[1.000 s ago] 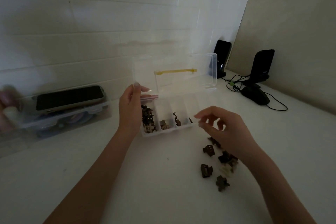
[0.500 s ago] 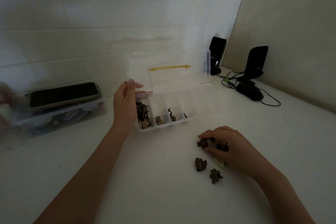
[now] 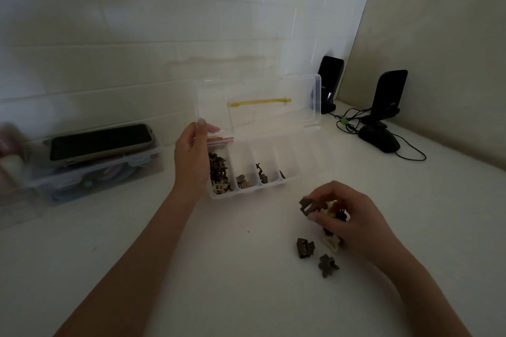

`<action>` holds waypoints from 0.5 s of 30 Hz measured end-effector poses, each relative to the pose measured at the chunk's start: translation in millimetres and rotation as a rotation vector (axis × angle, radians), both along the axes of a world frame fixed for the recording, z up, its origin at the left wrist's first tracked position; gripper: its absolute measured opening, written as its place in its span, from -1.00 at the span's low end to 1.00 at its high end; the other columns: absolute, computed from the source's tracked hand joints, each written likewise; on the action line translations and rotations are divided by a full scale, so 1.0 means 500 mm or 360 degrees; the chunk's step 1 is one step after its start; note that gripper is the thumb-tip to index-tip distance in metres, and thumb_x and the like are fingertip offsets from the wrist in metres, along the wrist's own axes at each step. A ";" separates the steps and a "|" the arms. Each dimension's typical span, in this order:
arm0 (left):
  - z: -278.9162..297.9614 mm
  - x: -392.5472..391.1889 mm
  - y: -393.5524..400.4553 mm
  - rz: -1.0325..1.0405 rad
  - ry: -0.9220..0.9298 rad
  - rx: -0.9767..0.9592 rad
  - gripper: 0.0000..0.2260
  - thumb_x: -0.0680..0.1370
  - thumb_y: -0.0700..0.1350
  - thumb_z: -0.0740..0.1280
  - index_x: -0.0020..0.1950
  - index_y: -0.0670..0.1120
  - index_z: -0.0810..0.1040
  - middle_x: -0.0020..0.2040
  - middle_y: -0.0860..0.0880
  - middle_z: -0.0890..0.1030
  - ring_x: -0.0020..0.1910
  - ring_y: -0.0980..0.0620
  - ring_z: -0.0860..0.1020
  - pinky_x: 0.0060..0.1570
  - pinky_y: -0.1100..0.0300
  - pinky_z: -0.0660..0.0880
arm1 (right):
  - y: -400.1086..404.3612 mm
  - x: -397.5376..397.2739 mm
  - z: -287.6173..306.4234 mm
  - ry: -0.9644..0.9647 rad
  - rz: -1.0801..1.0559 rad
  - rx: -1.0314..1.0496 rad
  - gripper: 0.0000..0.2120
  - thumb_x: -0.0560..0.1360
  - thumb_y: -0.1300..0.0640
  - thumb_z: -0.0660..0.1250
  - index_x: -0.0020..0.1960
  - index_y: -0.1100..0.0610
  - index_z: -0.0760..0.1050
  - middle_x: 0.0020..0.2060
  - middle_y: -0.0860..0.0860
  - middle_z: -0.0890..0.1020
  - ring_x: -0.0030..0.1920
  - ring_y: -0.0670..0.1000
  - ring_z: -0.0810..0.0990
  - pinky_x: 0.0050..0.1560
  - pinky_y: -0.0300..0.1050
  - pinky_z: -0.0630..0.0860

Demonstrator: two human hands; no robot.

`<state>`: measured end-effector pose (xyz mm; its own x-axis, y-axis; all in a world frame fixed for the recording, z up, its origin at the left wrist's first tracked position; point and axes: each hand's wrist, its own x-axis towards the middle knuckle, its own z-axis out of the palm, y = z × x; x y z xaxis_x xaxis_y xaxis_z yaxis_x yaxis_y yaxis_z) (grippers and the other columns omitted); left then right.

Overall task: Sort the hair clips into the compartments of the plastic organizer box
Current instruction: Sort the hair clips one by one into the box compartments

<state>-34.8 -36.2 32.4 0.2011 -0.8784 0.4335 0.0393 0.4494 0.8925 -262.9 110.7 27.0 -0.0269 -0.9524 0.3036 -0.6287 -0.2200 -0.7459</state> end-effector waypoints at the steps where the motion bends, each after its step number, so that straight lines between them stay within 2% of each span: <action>1: 0.000 0.000 0.000 0.0005 -0.0001 0.0003 -0.70 0.66 -0.06 0.09 -0.18 -0.02 0.52 -0.16 0.10 0.57 -0.24 0.33 0.57 -0.20 0.45 0.45 | 0.000 0.002 -0.001 -0.0021 -0.0006 0.0005 -0.80 0.34 0.14 0.50 -0.10 -0.06 0.56 -0.14 -0.15 0.65 -0.15 -0.16 0.58 -0.17 -0.39 0.45; 5: -0.001 0.001 -0.002 0.0014 -0.0013 0.0001 -0.69 0.66 -0.06 0.09 -0.19 -0.01 0.52 -0.17 0.09 0.57 -0.25 0.34 0.56 -0.21 0.48 0.43 | 0.000 0.007 -0.007 -0.0067 -0.0038 0.0012 -0.76 0.31 0.15 0.53 -0.16 -0.10 0.53 -0.14 -0.08 0.66 -0.22 -0.13 0.56 -0.22 -0.37 0.46; 8: 0.000 0.000 -0.001 0.0022 -0.0027 -0.0010 -0.70 0.66 -0.07 0.09 -0.18 -0.04 0.52 -0.16 0.08 0.56 -0.26 0.35 0.55 -0.23 0.49 0.42 | 0.001 0.012 -0.004 -0.0115 -0.0053 -0.0020 -0.73 0.29 0.15 0.54 -0.17 -0.13 0.51 -0.16 -0.07 0.65 -0.22 -0.09 0.57 -0.19 -0.26 0.49; 11: -0.002 0.001 -0.003 0.0025 -0.0050 -0.0003 -0.69 0.66 -0.05 0.08 -0.19 0.00 0.52 -0.15 0.09 0.57 -0.25 0.33 0.56 -0.20 0.45 0.45 | -0.009 0.029 0.007 -0.0183 -0.0060 -0.0078 -0.74 0.28 0.15 0.54 -0.20 -0.11 0.51 -0.19 -0.10 0.63 -0.25 -0.14 0.55 -0.23 -0.32 0.46; 13: -0.002 0.002 -0.003 0.0036 -0.0074 0.0009 -0.69 0.66 -0.03 0.08 -0.20 0.03 0.52 -0.16 0.10 0.57 -0.25 0.32 0.55 -0.17 0.42 0.47 | -0.022 0.050 0.017 -0.0174 -0.0029 -0.0161 -0.77 0.30 0.13 0.53 -0.17 -0.06 0.51 -0.18 -0.13 0.63 -0.19 -0.14 0.56 -0.20 -0.32 0.45; 15: -0.002 0.001 -0.004 0.0046 -0.0086 0.0019 -0.68 0.66 -0.03 0.08 -0.20 0.04 0.52 -0.16 0.11 0.57 -0.26 0.32 0.54 -0.19 0.42 0.46 | -0.039 0.076 0.027 -0.0036 0.0034 -0.0259 -0.79 0.34 0.10 0.50 -0.11 -0.04 0.51 -0.14 -0.16 0.62 -0.07 -0.13 0.54 -0.12 -0.33 0.42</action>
